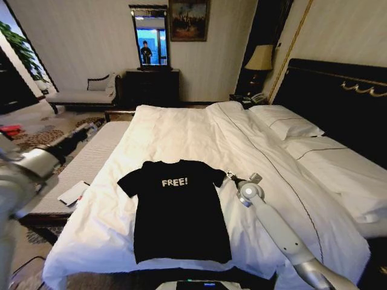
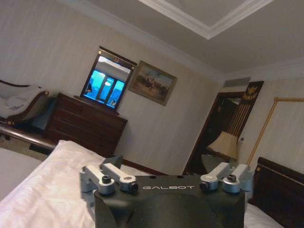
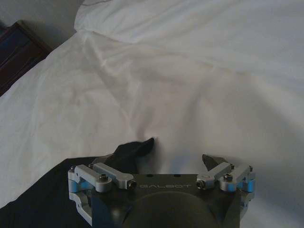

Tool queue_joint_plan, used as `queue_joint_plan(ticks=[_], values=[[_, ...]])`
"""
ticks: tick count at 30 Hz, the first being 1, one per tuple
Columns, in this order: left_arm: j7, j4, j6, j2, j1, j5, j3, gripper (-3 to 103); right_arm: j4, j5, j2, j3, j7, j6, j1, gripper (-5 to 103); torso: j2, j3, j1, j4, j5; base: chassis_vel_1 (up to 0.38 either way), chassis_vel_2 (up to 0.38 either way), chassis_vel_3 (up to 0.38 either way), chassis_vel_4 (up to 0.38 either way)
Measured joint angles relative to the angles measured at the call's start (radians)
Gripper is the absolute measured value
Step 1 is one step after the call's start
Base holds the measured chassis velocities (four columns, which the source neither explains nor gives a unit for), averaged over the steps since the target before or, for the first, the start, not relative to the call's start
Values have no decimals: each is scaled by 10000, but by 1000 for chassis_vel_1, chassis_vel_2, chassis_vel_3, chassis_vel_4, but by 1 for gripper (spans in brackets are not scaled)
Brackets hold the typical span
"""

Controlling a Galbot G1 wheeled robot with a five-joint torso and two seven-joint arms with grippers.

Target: Fold the clothes on the bed.

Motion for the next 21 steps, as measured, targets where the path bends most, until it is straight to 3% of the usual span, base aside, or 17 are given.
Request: queue_joint_plan(ticks=[6,10,12,15,18,21], values=[[-114,-7,105,-163,103,120,13,100,-559,-65,303,-47,-605,122,307,103,0,1,1,-9,2,0,0,0,0],[-142,67,170,-215,99,242,113,100,-833,-155,361,-96,-1036,288,563,85,-1,1,1,-9,2,0,0,0,0],[-147,81,180,-215,99,255,118,100,-850,-164,362,-103,-1069,299,582,85,0,1,1,-8,1,0,0,0,0],[-152,150,222,-217,110,306,126,100,-940,-233,422,-141,-1182,329,674,68,0,1,1,-8,1,0,0,0,0],[-157,200,244,-217,115,330,137,100,-951,-325,494,-187,-1202,334,684,63,0,2,1,-9,3,0,0,0,0],[-162,264,249,-217,103,367,152,100,-937,-471,568,-238,-1219,335,627,47,0,1,2,-8,2,0,0,0,0]])
